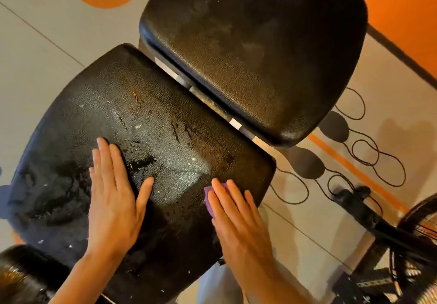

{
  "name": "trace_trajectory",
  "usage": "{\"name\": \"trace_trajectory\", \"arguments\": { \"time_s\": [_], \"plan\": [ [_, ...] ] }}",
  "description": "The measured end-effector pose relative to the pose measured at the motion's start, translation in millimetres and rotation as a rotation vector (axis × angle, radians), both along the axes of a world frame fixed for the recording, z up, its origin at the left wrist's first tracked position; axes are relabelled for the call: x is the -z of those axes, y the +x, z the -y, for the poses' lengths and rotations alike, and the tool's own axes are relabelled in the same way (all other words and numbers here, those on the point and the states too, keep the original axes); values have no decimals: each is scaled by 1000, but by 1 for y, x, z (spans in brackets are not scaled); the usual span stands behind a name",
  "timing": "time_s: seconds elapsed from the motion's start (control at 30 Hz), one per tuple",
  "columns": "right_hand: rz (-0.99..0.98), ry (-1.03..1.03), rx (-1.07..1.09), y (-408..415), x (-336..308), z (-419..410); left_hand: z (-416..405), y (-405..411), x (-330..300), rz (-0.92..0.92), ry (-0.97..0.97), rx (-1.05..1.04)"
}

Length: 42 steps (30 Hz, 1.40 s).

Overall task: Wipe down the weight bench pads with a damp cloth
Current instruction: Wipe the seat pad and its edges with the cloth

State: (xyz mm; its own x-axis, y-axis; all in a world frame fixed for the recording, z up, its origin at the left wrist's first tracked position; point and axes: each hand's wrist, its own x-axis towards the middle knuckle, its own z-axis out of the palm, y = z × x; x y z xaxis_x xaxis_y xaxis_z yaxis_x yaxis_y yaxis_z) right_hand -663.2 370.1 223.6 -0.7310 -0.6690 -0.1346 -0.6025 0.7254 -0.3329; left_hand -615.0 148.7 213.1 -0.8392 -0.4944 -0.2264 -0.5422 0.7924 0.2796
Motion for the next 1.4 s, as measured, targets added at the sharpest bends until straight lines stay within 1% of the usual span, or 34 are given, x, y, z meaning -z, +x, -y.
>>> {"name": "trace_trajectory", "arguments": {
  "time_s": [0.03,0.07,0.13,0.17,0.2,0.23,0.3,0.37,0.4,0.43,0.5,0.53,0.6,0.63,0.67,0.73,0.8,0.83,0.87,0.93,0.97,1.0,1.03,1.13,1.17,1.23,1.27,1.3,1.37,1.4],
  "plan": [
    [-16,11,-1,-22,4,-4,0,0,0,12,-9,5],
    [-25,14,67,-46,6,-5,0,0,0,23,-15,7],
    [13,-13,293,-82,6,2,-2,-1,0,30,-18,-2],
    [21,1,362,-80,5,9,-3,-2,0,34,-15,-8],
    [13,34,368,-62,5,13,-4,-2,1,34,-15,-15],
    [14,70,313,-35,5,15,-3,-1,1,30,-18,-21],
    [-14,98,101,13,0,5,-2,-1,2,22,-34,-14],
    [-32,99,-52,14,2,-10,-2,0,2,32,-55,1],
    [-35,112,-63,-3,2,-11,-2,1,2,36,-59,4],
    [-27,116,-23,-24,1,-9,-1,0,2,38,-62,4],
    [-45,63,131,-66,1,0,-2,0,1,36,-81,10],
    [-32,21,215,-75,1,4,-2,0,2,34,-88,13],
    [-11,8,304,-55,-1,13,-1,1,2,30,-89,13],
    [-7,29,281,-29,-1,13,0,1,3,27,-91,13],
    [-6,57,213,3,-1,12,0,1,3,24,-92,16],
    [2,97,5,48,-7,4,0,0,2,22,-93,23],
    [0,65,-96,36,-2,-4,-1,0,2,17,-90,24],
    [-13,61,-65,16,0,-3,-1,0,2,11,-86,23],
    [-17,43,31,-9,0,1,0,0,3,2,-83,22],
    [-47,-2,297,-55,4,10,0,0,4,-12,-88,18],
    [-51,1,390,-60,3,18,0,1,4,-14,-88,21],
    [-69,8,424,-50,2,24,0,1,4,-19,-86,23],
    [-82,9,392,-28,2,27,0,1,5,-26,-87,21],
    [-89,51,133,49,0,23,-1,0,3,-37,-94,20],
    [-95,34,48,55,2,16,-1,0,2,-47,-79,19],
    [-132,12,-60,27,7,4,2,2,-1,-89,8,27],
    [-165,26,-37,4,7,4,6,4,-4,-117,55,44],
    [-180,42,48,-22,7,7,12,9,-6,-140,79,64],
    [-171,40,341,-52,7,27,27,21,-8,-171,47,78],
    [-158,11,452,-47,6,43,35,28,-7,-181,17,53]
  ]
}}
